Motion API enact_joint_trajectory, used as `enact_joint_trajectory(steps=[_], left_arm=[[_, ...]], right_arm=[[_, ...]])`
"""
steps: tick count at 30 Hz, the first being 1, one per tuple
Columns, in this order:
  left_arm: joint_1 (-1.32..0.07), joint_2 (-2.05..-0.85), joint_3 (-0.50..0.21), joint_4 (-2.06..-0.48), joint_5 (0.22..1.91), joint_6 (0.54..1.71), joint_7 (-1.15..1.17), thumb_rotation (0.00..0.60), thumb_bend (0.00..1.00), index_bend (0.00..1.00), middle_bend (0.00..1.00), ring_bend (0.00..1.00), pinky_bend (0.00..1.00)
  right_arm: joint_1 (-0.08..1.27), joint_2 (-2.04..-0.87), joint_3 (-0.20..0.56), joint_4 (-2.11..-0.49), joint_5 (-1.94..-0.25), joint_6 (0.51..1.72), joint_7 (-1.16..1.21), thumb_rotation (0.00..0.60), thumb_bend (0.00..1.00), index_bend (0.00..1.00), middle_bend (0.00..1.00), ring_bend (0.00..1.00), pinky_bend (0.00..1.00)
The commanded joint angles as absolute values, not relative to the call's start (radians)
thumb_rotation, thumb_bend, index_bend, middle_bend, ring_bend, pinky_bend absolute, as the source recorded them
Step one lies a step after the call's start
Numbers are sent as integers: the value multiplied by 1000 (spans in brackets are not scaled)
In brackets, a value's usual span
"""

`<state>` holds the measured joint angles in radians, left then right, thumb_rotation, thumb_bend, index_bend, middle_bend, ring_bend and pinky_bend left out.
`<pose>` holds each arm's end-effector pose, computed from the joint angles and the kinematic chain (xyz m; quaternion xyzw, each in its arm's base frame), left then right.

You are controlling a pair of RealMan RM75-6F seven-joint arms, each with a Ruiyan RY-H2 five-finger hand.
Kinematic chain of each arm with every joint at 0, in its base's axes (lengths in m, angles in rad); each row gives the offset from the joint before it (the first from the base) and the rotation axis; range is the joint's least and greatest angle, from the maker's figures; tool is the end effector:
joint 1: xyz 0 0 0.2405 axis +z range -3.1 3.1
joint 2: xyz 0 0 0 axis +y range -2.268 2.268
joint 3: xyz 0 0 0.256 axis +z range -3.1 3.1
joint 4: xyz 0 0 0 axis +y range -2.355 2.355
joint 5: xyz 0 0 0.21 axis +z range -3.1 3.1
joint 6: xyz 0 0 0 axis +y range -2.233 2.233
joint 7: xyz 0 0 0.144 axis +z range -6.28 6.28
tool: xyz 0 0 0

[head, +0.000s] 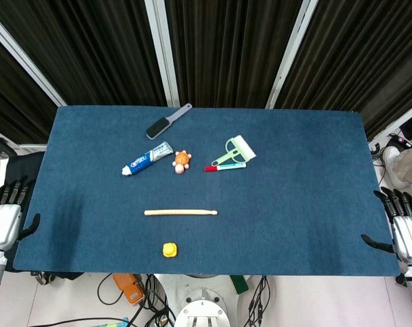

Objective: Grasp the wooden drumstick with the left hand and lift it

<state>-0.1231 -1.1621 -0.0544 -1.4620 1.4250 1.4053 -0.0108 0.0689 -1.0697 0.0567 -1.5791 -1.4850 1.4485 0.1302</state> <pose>-0.3438 0.1965 0.1566 -0.6020 -0.3864 -0.3398 0.6106 -0.3274 -0.1780 0.1762 0.5782 -0.4180 0.3893 0.5827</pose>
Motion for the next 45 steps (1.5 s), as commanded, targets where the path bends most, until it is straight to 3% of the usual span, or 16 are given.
enact_joint_trajectory(steps=[1, 12, 20, 33, 45], left_arm=[[-124, -1162, -54, -1462, 1425, 1403, -11, 600, 383, 31, 0, 0, 77], [-126, -1168, -50, -1470, 1430, 1400, -2, 600, 383, 31, 0, 0, 77], [-146, -1222, -59, -1552, 1375, 1360, 134, 600, 357, 0, 0, 0, 77], [-297, -1248, -131, -1760, 1215, 1190, 393, 600, 255, 0, 19, 0, 77], [-390, -1386, -122, -1831, 1108, 1136, 524, 600, 190, 7, 65, 0, 77]], right_arm=[[69, -1069, 56, -1579, -1487, 1448, 130, 600, 182, 179, 136, 89, 0], [67, -1068, 55, -1579, -1487, 1449, 130, 600, 182, 179, 136, 89, 0], [69, -1065, 53, -1585, -1484, 1441, 134, 600, 182, 179, 136, 89, 0], [78, -1063, 51, -1584, -1474, 1412, 138, 600, 182, 179, 136, 89, 0], [84, -1058, 53, -1591, -1457, 1390, 148, 600, 182, 179, 136, 89, 0]])
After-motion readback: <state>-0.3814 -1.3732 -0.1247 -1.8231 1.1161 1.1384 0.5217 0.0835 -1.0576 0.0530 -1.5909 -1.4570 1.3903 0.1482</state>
